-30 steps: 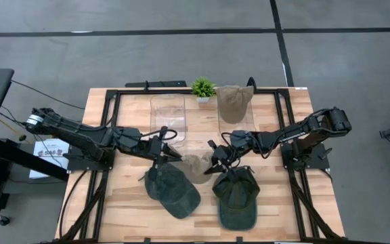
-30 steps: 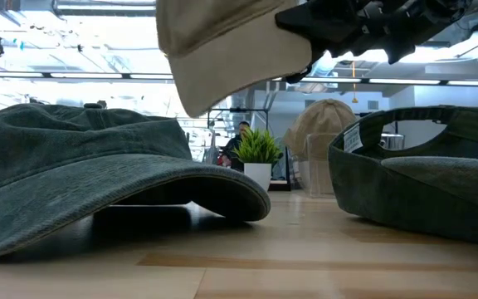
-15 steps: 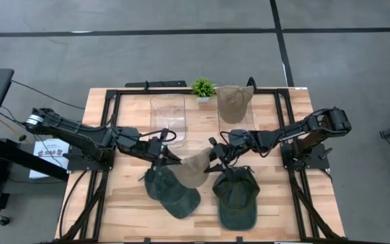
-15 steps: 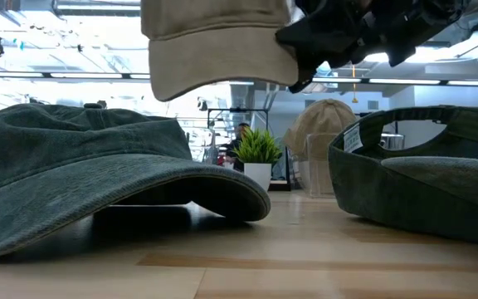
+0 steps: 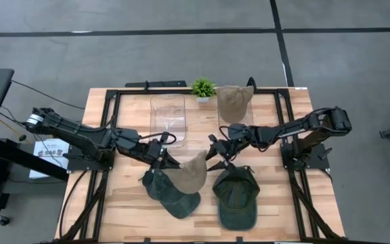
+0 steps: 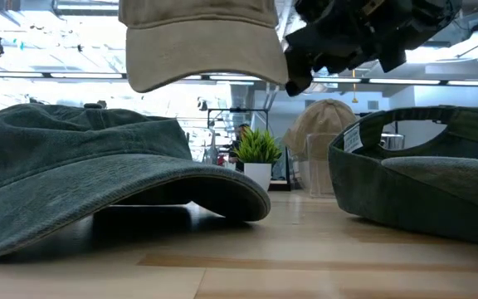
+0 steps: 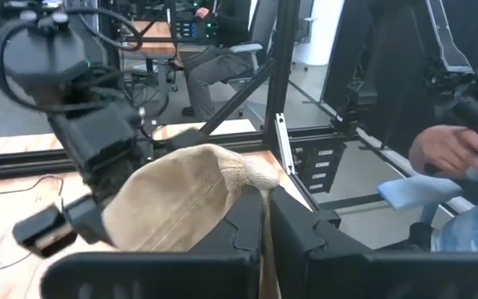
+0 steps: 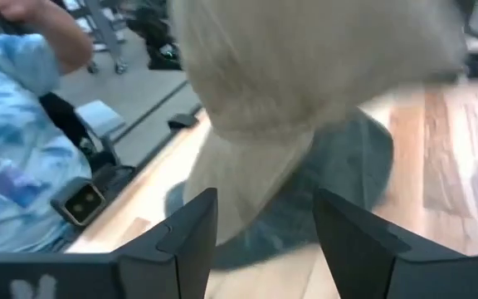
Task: Pick & Place hat
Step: Put the brown cap into the right transparent bin
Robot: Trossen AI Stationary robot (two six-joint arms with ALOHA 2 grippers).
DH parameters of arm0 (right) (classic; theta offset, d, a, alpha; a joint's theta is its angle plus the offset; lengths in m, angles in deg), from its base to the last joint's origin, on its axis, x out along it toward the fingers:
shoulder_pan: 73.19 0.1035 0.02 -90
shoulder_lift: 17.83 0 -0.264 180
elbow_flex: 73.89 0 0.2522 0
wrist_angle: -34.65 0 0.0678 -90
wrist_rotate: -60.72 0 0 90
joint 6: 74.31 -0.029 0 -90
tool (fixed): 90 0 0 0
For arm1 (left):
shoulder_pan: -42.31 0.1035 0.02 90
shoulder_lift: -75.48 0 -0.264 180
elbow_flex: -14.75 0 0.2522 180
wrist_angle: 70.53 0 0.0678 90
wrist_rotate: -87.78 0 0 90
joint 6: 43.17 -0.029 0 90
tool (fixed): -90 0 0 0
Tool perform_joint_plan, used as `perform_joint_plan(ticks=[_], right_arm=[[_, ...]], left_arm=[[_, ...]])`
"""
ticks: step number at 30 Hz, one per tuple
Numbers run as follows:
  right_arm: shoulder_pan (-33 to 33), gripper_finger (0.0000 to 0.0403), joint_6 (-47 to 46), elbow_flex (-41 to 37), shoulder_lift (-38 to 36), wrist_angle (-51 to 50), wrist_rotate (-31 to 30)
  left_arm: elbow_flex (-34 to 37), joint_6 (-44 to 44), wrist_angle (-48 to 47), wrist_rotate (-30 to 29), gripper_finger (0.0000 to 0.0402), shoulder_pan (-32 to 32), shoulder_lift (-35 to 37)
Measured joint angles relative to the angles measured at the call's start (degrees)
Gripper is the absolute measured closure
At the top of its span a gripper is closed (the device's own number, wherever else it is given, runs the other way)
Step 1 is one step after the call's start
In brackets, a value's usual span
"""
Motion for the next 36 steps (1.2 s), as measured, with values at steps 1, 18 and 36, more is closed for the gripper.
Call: perform_joint_plan(ticks=[1,18,36], right_arm=[[-0.06,0.0211,0.61,0.02,-0.56,0.10,0.37],[-2.13,0.0207,7.25,4.77,-20.95,-16.85,-4.05],[4.48,0.0207,16.62,58.33,7.12,-69.40,-7.85]], left_arm=[[0.00,0.23,-0.02,0.00,0.0391,0.00,0.00],[0.00,0.35,-0.12,-0.03,0.0391,0.00,0.00],[0.00,0.16,-0.10,-0.04,0.0391,0.00,0.00]])
